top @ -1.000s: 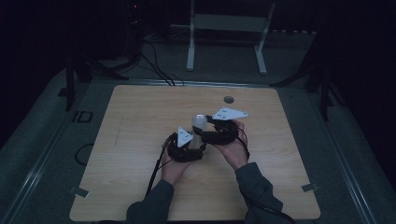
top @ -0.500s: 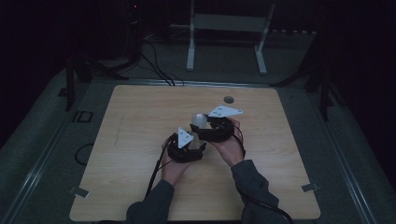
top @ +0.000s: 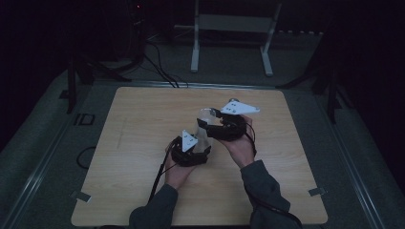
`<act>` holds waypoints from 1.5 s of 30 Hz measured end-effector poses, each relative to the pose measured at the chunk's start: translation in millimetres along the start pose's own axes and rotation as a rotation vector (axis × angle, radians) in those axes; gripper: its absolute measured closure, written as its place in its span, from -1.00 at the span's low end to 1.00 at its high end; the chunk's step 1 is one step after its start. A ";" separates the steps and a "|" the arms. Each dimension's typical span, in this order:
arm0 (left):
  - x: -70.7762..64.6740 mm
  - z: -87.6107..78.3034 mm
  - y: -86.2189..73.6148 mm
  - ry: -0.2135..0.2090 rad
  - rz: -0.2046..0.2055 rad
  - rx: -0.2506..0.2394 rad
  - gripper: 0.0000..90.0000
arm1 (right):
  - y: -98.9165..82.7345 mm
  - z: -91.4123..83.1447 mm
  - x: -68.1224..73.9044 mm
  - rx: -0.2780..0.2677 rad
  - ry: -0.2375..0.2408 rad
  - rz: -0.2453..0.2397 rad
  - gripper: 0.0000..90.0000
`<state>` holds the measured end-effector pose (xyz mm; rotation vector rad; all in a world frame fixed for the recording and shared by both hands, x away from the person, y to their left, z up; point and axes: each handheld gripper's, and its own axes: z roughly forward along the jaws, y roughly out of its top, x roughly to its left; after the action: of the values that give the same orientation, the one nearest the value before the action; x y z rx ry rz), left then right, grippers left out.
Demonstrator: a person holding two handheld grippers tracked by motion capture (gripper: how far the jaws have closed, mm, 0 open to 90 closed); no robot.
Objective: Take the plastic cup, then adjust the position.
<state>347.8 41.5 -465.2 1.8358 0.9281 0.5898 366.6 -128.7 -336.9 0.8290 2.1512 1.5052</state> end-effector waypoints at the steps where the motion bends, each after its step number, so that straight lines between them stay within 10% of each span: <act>1: 0.0 0.0 0.0 0.000 0.000 0.000 -0.53 | 0.0 0.0 0.0 0.000 0.000 0.000 -0.15; 16: -3.9 -18.0 2.0 -0.006 0.018 -0.033 -0.61 | 12.9 -54.1 -6.0 -0.086 -0.040 -0.020 -0.13; 33: -7.6 -44.8 -5.0 -0.025 0.018 -0.059 -0.53 | -33.8 -81.1 -33.4 -0.044 -0.117 0.079 -0.13; 45: -20.5 -54.3 3.0 -0.111 0.032 -0.092 -0.48 | -65.7 -83.7 -42.0 -0.013 -0.139 0.145 -0.13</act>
<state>297.1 53.5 -439.6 1.7852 0.7861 0.5357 330.6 -232.1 -370.0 1.0728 2.0160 1.4814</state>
